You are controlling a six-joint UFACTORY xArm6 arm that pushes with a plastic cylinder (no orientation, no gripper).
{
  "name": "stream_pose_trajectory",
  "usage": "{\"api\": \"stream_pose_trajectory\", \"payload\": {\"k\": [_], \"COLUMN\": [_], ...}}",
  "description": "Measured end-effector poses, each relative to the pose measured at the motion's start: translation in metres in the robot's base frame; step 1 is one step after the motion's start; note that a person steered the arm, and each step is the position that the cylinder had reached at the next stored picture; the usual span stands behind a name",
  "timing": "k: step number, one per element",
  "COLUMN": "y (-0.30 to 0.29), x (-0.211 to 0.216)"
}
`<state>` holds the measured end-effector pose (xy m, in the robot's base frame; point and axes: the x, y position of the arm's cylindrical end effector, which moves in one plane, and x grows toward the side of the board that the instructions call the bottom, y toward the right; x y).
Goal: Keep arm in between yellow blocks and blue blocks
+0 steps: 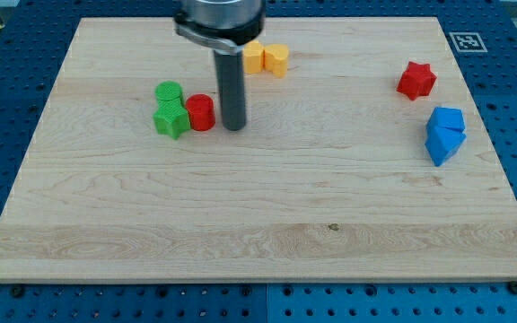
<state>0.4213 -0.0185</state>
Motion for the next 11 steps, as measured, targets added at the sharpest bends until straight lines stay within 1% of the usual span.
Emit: {"api": "stream_pose_trajectory", "payload": {"k": [1, 2, 3, 8, 10, 11], "y": [0.034, 0.046, 0.057, 0.077, 0.077, 0.087], "x": [0.0, -0.014, -0.037, -0.044, -0.084, -0.085]}}
